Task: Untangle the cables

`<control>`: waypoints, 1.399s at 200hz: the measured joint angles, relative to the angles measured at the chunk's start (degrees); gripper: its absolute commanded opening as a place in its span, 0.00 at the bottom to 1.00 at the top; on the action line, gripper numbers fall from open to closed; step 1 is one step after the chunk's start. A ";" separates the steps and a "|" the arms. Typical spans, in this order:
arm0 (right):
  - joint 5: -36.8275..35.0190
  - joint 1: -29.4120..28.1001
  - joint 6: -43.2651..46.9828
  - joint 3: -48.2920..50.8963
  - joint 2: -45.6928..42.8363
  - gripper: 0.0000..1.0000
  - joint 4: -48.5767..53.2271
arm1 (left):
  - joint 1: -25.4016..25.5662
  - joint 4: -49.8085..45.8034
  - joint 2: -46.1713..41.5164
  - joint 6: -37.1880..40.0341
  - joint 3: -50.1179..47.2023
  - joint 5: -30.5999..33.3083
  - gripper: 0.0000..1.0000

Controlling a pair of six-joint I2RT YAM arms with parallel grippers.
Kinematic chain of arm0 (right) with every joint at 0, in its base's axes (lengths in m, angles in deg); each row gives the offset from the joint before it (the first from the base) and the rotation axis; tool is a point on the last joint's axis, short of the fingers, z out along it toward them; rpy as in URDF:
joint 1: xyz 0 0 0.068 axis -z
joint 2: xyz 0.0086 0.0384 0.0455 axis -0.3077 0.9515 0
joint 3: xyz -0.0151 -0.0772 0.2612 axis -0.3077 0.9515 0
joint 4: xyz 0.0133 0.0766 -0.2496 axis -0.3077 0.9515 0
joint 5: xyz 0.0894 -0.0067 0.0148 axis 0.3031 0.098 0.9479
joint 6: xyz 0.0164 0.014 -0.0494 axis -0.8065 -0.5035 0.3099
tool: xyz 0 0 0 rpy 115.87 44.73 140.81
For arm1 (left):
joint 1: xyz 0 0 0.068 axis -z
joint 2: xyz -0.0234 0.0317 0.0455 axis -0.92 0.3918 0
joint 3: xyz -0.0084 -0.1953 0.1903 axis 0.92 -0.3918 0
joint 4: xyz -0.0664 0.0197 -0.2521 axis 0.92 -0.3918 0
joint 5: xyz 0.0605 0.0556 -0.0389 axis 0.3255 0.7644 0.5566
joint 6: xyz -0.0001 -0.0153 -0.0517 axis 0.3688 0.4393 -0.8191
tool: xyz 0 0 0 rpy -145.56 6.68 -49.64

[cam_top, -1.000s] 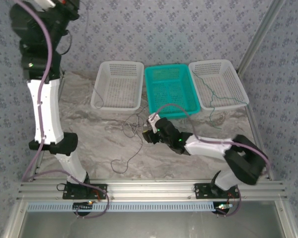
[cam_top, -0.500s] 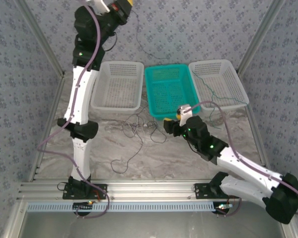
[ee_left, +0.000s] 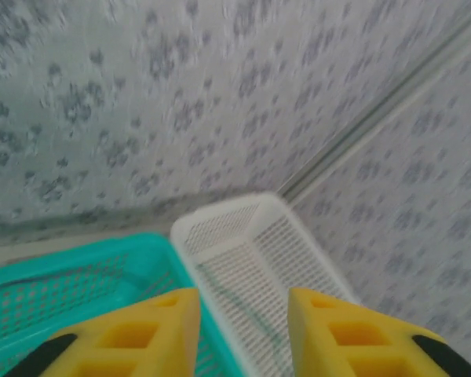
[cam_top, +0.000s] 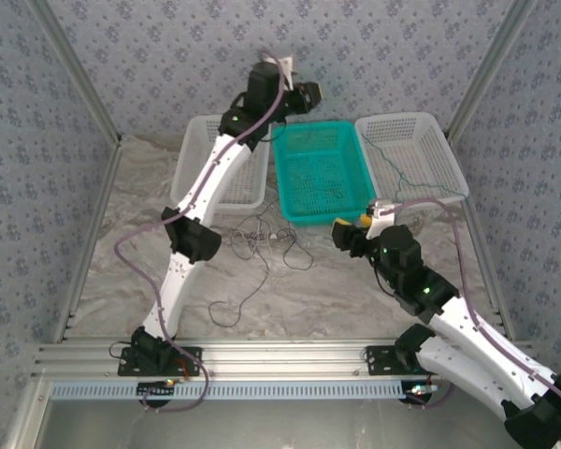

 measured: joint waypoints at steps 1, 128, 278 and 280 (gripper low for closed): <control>0.00 0.02 0.00 0.00 -0.02 0.72 0.04 | 0.13 -0.50 0.00 0.52 0.00 0.28 0.43; 5.64 2.14 -0.57 -0.46 6.60 0.80 2.49 | 1.79 -20.76 -23.19 13.40 -13.42 13.64 0.52; 9.38 -7.93 0.87 -7.21 37.33 0.80 -6.97 | -2.45 8.52 -74.97 1.86 -116.98 13.07 0.65; 9.35 -8.00 1.03 -7.06 37.57 0.80 -7.28 | -2.45 8.76 -74.95 1.86 -117.18 13.07 0.65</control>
